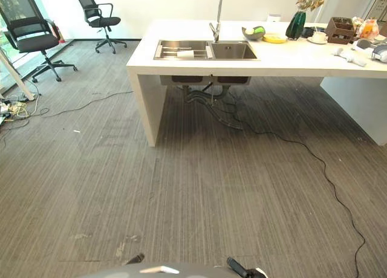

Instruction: Place the dishes in the dishwasher.

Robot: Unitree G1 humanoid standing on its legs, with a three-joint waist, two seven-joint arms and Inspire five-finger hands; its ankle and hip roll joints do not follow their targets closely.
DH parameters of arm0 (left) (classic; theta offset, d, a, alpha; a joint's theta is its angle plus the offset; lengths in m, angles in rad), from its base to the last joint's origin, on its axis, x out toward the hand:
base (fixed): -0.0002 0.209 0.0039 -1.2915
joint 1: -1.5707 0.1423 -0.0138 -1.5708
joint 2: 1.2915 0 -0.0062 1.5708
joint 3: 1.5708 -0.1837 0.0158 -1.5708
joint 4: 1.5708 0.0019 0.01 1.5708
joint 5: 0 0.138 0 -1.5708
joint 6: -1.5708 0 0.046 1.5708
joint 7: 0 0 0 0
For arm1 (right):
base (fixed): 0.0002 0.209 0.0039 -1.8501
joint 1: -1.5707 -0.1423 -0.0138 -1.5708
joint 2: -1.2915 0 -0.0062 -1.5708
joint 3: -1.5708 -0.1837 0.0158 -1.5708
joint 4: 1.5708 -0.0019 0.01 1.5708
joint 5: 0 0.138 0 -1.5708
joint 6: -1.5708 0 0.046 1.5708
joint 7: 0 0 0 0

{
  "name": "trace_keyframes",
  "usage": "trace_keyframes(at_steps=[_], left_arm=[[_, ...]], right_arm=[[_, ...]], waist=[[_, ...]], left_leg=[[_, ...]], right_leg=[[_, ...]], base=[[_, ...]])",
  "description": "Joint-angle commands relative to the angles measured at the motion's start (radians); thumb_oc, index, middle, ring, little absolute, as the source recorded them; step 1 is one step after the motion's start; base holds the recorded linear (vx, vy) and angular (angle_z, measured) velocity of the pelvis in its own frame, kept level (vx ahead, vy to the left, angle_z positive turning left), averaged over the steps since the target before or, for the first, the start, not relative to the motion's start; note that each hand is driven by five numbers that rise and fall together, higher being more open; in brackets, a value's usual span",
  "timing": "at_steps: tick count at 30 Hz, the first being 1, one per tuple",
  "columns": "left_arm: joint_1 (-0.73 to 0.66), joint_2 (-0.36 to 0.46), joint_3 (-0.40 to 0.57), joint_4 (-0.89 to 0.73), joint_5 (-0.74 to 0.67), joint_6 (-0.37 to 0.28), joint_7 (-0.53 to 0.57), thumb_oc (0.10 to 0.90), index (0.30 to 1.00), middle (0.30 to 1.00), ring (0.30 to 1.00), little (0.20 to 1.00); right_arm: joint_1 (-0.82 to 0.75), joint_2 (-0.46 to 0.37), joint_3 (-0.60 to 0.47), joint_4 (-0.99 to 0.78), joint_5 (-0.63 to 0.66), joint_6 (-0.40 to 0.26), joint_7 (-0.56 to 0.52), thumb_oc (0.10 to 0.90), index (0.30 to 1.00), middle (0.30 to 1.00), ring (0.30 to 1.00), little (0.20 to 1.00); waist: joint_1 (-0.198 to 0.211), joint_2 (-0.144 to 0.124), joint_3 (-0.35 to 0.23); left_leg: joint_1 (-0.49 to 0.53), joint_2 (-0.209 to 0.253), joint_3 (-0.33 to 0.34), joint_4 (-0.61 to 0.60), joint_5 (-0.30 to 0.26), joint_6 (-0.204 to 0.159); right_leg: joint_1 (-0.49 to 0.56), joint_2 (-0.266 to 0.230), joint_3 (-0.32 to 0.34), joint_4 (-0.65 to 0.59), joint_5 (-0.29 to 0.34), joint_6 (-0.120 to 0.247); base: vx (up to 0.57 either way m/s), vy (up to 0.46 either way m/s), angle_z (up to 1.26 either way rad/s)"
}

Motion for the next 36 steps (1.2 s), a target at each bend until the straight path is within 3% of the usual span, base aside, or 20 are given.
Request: trace_keyframes(at_steps=[1,10,11,24,27,31,36], left_arm=[[-0.086,-0.081,0.028,-0.014,-0.011,-0.035,-0.007,0.8,0.9,0.9,0.9,0.9],[-0.103,-0.064,0.045,-0.007,0.0,-0.037,0.024,0.8,0.9,0.9,0.9,0.9],[-0.112,-0.073,0.035,0.013,0.067,-0.034,0.046,0.8,0.9,0.9,0.9,0.9],[-0.123,-0.098,0.053,0.037,0.001,-0.027,0.098,0.8,0.9,0.9,0.9,0.9],[-0.118,-0.097,0.086,0.055,-0.04,-0.023,0.109,0.8,0.9,0.9,0.9,0.9],[-0.111,-0.119,0.203,0.105,-0.288,0.017,0.066,0.8,0.9,0.9,0.9,0.9],[-0.118,-0.123,0.207,0.1,-0.305,0.017,0.06,0.8,0.9,0.9,0.9,0.9]], right_arm=[[-0.053,0.001,0.031,0.006,0.018,-0.015,0.019,0.8,0.9,0.9,0.9,0.9],[-0.075,-0.003,0.029,0.012,0.014,-0.014,0.008,0.8,0.9,0.9,0.9,0.9],[-0.087,0.001,0.029,0.01,0.006,-0.012,-0.001,0.8,0.9,0.9,0.9,0.9],[-0.094,0.039,0.04,0.001,0.032,-0.02,-0.043,0.8,0.9,0.9,0.9,0.9],[-0.11,0.038,0.046,-0.036,0.05,-0.032,-0.047,0.8,0.9,0.9,0.9,0.9],[-0.114,0.041,0.049,-0.035,0.068,-0.019,-0.019,0.8,0.9,0.9,0.9,0.9],[-0.131,0.045,0.046,-0.045,0.088,-0.015,-0.025,0.8,0.9,0.9,0.9,0.9]], waist=[[-0.001,-0.003,0.07],[0.001,-0.002,0.067],[0.003,-0.004,0.066],[0.005,-0.01,0.056],[0.007,-0.01,0.052],[0.006,-0.008,0.046],[0.004,-0.008,0.042]], left_leg=[[0.061,-0.035,-0.041,-0.064,0.016,-0.014],[0.067,-0.033,-0.045,-0.064,0.015,-0.016],[0.069,-0.033,-0.044,-0.064,0.014,-0.017],[0.074,-0.031,-0.044,-0.064,0.012,-0.018],[0.077,-0.029,-0.04,-0.064,0.011,-0.02],[0.082,-0.027,-0.037,-0.064,0.009,-0.023],[0.085,-0.025,-0.041,-0.064,0.008,-0.024]], right_leg=[[0.227,0.001,-0.006,-0.304,0.086,0.05],[0.234,0.001,-0.01,-0.304,0.081,0.048],[0.237,0.002,-0.013,-0.304,0.08,0.047],[0.244,0.004,-0.013,-0.304,0.073,0.047],[0.245,0.005,-0.012,-0.304,0.072,0.046],[0.251,0.008,-0.014,-0.304,0.067,0.045],[0.255,0.01,-0.015,-0.304,0.063,0.042]], base=[[0.01,-0.003,0.04],[0.0,-0.004,0.04],[0.0,0.0,0.0],[0.0,-0.012,0.04],[0.0,0.0,0.0],[0.0,0.0,0.0],[0.01,-0.012,0.0]])
